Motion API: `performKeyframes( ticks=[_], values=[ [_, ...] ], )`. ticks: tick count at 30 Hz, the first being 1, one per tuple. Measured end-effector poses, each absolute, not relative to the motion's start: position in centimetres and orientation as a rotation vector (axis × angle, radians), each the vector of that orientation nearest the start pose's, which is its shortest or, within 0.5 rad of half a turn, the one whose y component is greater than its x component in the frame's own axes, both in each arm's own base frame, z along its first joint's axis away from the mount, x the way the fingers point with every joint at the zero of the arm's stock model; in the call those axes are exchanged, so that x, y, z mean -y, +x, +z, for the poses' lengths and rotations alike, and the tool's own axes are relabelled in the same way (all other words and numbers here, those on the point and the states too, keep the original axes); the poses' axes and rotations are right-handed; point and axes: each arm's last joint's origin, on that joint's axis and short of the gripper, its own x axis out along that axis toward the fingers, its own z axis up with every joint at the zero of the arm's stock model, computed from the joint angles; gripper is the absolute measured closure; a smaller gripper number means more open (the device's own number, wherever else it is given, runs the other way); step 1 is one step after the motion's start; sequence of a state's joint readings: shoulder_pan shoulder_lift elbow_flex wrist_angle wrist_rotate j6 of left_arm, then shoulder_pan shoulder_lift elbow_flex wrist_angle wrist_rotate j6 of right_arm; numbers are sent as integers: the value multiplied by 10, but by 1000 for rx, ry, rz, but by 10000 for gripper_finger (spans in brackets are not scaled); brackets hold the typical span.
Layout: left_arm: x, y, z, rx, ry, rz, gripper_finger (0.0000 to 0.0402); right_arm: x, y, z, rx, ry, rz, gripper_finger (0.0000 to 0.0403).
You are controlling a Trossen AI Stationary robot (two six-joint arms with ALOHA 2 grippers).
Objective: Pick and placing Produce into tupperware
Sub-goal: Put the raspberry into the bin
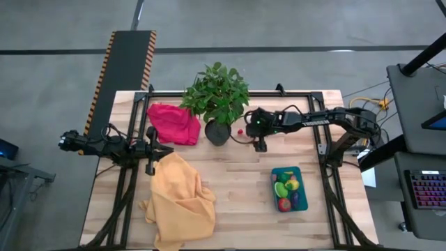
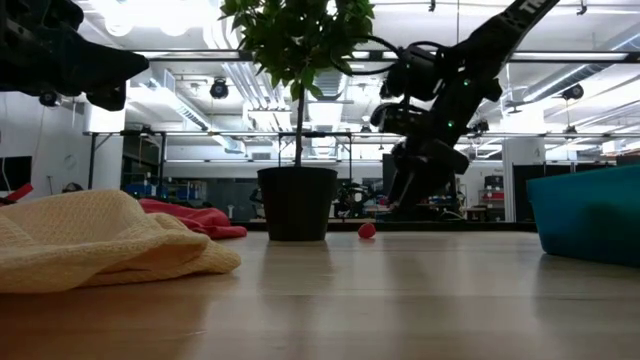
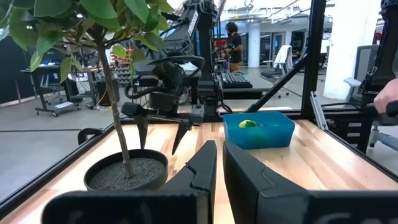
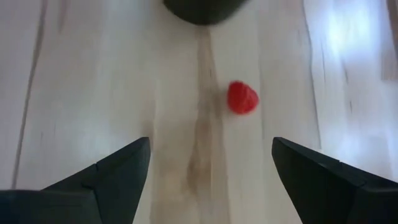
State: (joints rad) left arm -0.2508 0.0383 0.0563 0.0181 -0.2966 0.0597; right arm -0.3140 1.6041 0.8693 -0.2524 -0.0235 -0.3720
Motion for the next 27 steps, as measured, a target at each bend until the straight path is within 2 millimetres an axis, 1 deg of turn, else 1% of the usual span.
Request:
performKeyframes(
  ticks=[3,10,17,22,27],
  values=[
    [16,95,181,33,50,46,387,91,291,167,-988,-264,-34,74],
    [16,95,181,33,50,46,387,92,295,170,-941,-442,36,74],
    [16,95,181,33,50,46,387,88,296,168,-929,-636,171,74],
    [16,95,181,33,50,46,387,89,299,166,-914,-673,181,74],
    [16,95,181,34,50,47,387,92,306,149,-966,-677,190,74]
  ],
)
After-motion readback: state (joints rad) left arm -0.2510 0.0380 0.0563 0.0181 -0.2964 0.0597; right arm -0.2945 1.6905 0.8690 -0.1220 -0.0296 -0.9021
